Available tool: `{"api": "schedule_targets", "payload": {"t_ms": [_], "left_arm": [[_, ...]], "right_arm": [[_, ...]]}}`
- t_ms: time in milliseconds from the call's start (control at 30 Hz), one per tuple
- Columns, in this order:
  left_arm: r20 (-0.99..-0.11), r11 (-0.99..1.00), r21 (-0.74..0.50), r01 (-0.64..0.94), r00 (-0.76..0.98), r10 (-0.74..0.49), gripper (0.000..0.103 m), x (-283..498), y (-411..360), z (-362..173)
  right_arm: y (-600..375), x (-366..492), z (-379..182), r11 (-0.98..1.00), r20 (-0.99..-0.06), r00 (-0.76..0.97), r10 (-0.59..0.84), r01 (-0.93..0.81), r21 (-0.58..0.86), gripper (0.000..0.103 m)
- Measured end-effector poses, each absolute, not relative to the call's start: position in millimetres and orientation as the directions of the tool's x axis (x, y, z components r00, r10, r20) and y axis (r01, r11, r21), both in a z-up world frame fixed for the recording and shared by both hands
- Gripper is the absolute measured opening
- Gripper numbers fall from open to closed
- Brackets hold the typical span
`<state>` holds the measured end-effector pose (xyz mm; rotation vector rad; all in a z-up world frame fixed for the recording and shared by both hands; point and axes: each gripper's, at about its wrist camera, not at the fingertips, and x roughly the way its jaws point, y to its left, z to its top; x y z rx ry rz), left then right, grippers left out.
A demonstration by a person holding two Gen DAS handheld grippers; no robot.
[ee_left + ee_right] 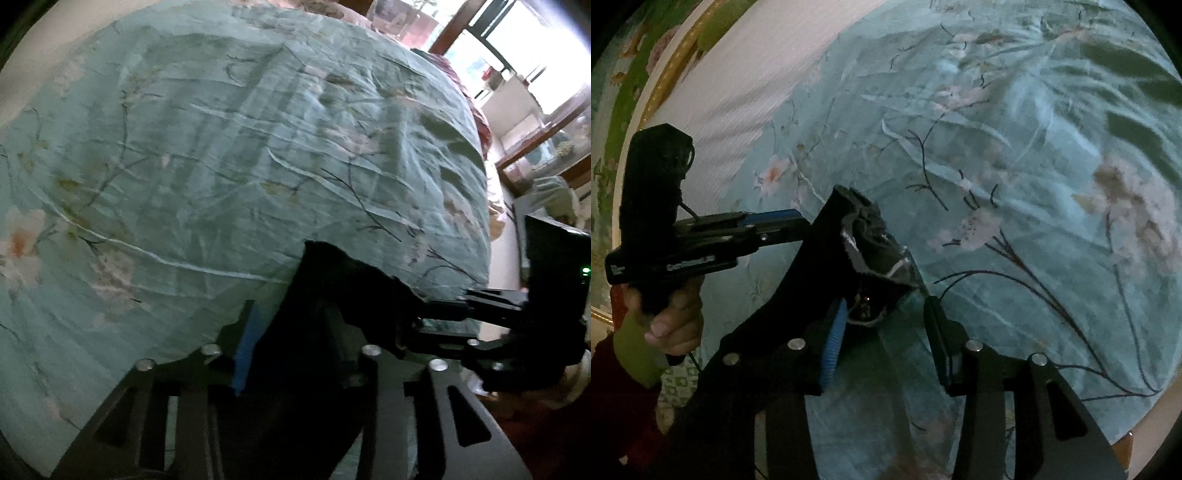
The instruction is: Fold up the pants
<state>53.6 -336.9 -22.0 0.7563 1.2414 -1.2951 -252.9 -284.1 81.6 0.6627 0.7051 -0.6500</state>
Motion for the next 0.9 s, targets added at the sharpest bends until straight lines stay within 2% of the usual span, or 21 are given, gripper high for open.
{"api": "schedule_targets", "payload": {"t_ms": [367, 433, 467, 500, 533, 600, 633, 900], "left_arm": [[-0.96, 0.208, -0.228, 0.951, -0.184, -0.212, 0.046, 55.5, -364.7, -62.0], [-0.952, 0.21, -0.255, 0.944, -0.208, -0.223, 0.037, 56.4, -369.6, -63.2], [-0.948, 0.208, -0.269, 0.94, -0.221, -0.229, 0.03, 56.3, -371.0, -63.2], [-0.936, 0.2, -0.308, 0.93, -0.259, -0.237, 0.017, 55.2, -371.5, -63.0], [-0.935, 0.196, -0.308, 0.931, -0.258, -0.242, 0.016, 53.9, -371.4, -61.6], [-0.935, 0.179, -0.29, 0.94, -0.238, -0.263, 0.011, 49.2, -368.2, -57.1], [-0.932, 0.179, -0.292, 0.94, -0.237, -0.273, 0.011, 49.1, -365.8, -54.2], [-0.877, 0.227, -0.333, 0.915, -0.212, -0.432, 0.009, 59.2, -320.9, 4.6]], "right_arm": [[-289.8, -234.4, 68.1, 0.661, -0.728, 0.628, -0.275, 0.673, 0.331, 0.045], [-290.7, -231.2, 65.7, 0.671, -0.719, 0.637, -0.277, 0.664, 0.33, 0.045], [-290.9, -230.0, 65.4, 0.678, -0.715, 0.641, -0.279, 0.659, 0.326, 0.045], [-290.8, -228.2, 64.8, 0.685, -0.713, 0.643, -0.281, 0.654, 0.32, 0.045], [-290.8, -227.5, 64.9, 0.693, -0.712, 0.644, -0.28, 0.649, 0.315, 0.044], [-290.7, -223.4, 63.9, 0.707, -0.715, 0.639, -0.284, 0.643, 0.294, 0.027], [-292.5, -220.5, 62.1, 0.708, -0.723, 0.633, -0.277, 0.643, 0.292, 0.014], [-274.1, -208.2, 92.2, 0.774, -0.666, 0.725, -0.176, 0.52, 0.362, 0.013]]}}
